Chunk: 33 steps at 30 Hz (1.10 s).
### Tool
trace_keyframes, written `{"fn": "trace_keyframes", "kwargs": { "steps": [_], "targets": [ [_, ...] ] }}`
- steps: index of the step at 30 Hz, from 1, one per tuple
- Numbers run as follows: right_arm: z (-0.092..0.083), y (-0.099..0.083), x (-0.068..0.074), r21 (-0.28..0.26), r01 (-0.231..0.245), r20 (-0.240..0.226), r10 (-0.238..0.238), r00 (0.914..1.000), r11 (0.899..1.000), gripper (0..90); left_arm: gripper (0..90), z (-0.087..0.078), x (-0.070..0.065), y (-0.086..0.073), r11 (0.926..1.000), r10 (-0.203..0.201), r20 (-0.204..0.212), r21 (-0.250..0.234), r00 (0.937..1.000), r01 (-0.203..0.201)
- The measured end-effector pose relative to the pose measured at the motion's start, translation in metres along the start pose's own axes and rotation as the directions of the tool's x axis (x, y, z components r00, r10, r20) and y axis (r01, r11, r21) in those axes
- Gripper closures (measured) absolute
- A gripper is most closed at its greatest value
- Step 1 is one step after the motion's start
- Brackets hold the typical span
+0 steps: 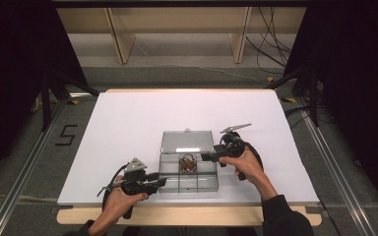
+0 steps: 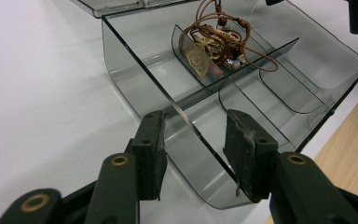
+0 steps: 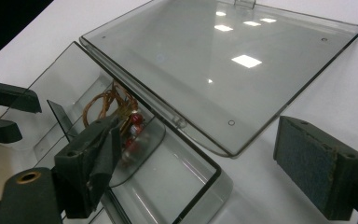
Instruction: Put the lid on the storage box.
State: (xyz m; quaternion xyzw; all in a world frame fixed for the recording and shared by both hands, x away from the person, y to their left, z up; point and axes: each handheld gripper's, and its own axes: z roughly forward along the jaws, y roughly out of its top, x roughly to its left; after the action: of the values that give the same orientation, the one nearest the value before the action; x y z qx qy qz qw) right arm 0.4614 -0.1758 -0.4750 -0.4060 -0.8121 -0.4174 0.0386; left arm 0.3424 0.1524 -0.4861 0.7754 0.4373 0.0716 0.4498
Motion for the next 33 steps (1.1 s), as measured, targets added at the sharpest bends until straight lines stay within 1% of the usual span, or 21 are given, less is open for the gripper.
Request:
{"fn": "trace_keyframes", "kwargs": {
  "steps": [2,4,5,9,10,11,12,13,14,15,18,19,20,21,22,24,25,26,27,28,33],
  "targets": [
    [0.0004,-0.0002,-0.0011,0.0,-0.002,0.013,0.002,0.9999,1.0,16.4,57.3,0.0005,0.0002,0.0001,1.0,-0.005,-0.002,0.001,1.0,0.005],
    [0.001,-0.0002,-0.002,0.003,-0.006,-0.005,0.006,1.0,1.0,16.2,57.4,0.0011,-0.0008,0.0003,0.9999,-0.01,-0.004,-0.005,0.9999,0.01],
    [0.0012,-0.0001,-0.0027,-0.002,-0.006,-0.008,0.006,0.9999,1.0,16.2,57.4,-0.0006,0.0008,0.0008,0.9996,0.023,-0.007,0.019,0.9997,-0.022],
    [0.002,-0.0004,-0.0043,-0.005,-0.021,-0.023,0.021,0.9995,1.0,16.9,57.6,-0.0005,0.0001,0.001,0.9994,0.029,-0.016,0.02,0.9995,-0.028],
    [0.0028,-0.0002,-0.0035,0.001,-0.039,-0.039,0.039,0.9984,0.999,16.9,57.6,0.0011,-0.0015,0.0008,1.0,0.008,-0.017,0.0,0.9998,-0.008],
    [0.0028,-0.0001,-0.0013,0.011,-0.064,-0.049,0.065,0.9967,0.998,16.7,57.6,0.001,-0.0015,0.0011,0.9999,0.014,-0.02,0.002,0.9997,-0.014],
    [0.0041,0.0002,-0.0023,0.007,-0.042,-0.035,0.042,0.9985,0.999,16.8,57.7,0.0016,-0.0022,0.0011,0.9999,0.011,-0.021,-0.004,0.9997,-0.011],
    [0.0041,0.0002,-0.0034,0.002,-0.028,-0.05,0.028,0.9984,1.0,16.8,57.7,0.0014,-0.0024,0.0012,0.9999,0.013,-0.023,-0.001,0.9996,-0.013],
    [0.0044,0.0003,-0.0028,0.007,-0.045,-0.052,0.045,0.9976,0.999,17.0,57.7,0.0007,-0.0018,0.0013,0.9995,0.031,-0.033,0.01,0.999,-0.031],
    [0.0047,0.0004,-0.0024,0.008,-0.064,-0.037,0.065,0.9972,0.998,17.5,57.7,0.0015,-0.003,0.0014,0.9997,0.023,-0.032,0.001,0.9992,-0.023],
    [0.0065,0.0007,-0.0045,-0.006,-0.039,-0.034,0.039,0.9987,0.999,18.3,57.9,0.0019,-0.0039,0.0018,0.9997,0.026,-0.041,-0.003,0.9988,-0.026],
    [0.0066,0.0009,-0.0049,-0.003,-0.04,-0.034,0.039,0.9986,0.999,18.7,58.0,0.0002,-0.0027,0.0021,0.999,0.041,-0.04,0.022,0.9984,-0.04],
    [0.0059,0.001,-0.0051,-0.008,-0.04,-0.021,0.04,0.999,0.999,19.4,58.0,0.0013,-0.0038,0.0021,0.9996,0.028,-0.044,0.011,0.9986,-0.027],
    [0.0047,0.0011,-0.0048,-0.004,-0.055,-0.033,0.055,0.9979,0.998,20.1,58.0,0.0017,-0.0038,0.0024,0.9995,0.03,-0.048,0.01,0.9984,-0.03],
    [0.0051,0.0013,-0.0061,-0.017,-0.044,-0.029,0.044,0.9986,0.999,20.9,58.0,0.0008,-0.0029,0.0031,0.9985,0.052,-0.044,0.022,0.9977,-0.051],
    [0.0039,0.0021,-0.0069,-0.027,-0.042,-0.032,0.041,0.9986,0.999,23.2,57.8,0.0009,-0.0031,0.0033,0.9984,0.052,-0.045,0.024,0.9976,-0.051],
    [0.0028,0.0025,-0.0044,-0.029,-0.071,-0.015,0.07,0.9974,0.997,24.7,57.8,0.001,-0.0032,0.0035,0.9984,0.053,-0.047,0.024,0.9975,-0.052],
    [0.0032,0.0029,-0.0056,-0.036,-0.055,-0.011,0.054,0.9985,0.998,25.2,57.8,0.0012,-0.0035,0.0036,0.9984,0.052,-0.048,0.023,0.9975,-0.051],
    [0.0029,0.0035,-0.0068,-0.042,-0.047,-0.031,0.046,0.9985,0.998,25.5,57.8,0.0012,-0.0035,0.0038,0.9985,0.05,-0.049,0.025,0.9975,-0.049],
    [0.0025,0.0039,-0.0071,-0.047,-0.039,-0.019,0.038,0.9991,0.998,26.0,57.9,0.0014,-0.0034,0.0039,0.9985,0.051,-0.051,0.023,0.9974,-0.05],
    [0.0022,0.0047,-0.0073,-0.046,-0.054,-0.01,0.053,0.9985,0.997,31.2,57.9,0.0028,-0.0042,0.0044,0.9994,0.031,-0.059,0.02,0.9978,-0.03]
  ]
}}
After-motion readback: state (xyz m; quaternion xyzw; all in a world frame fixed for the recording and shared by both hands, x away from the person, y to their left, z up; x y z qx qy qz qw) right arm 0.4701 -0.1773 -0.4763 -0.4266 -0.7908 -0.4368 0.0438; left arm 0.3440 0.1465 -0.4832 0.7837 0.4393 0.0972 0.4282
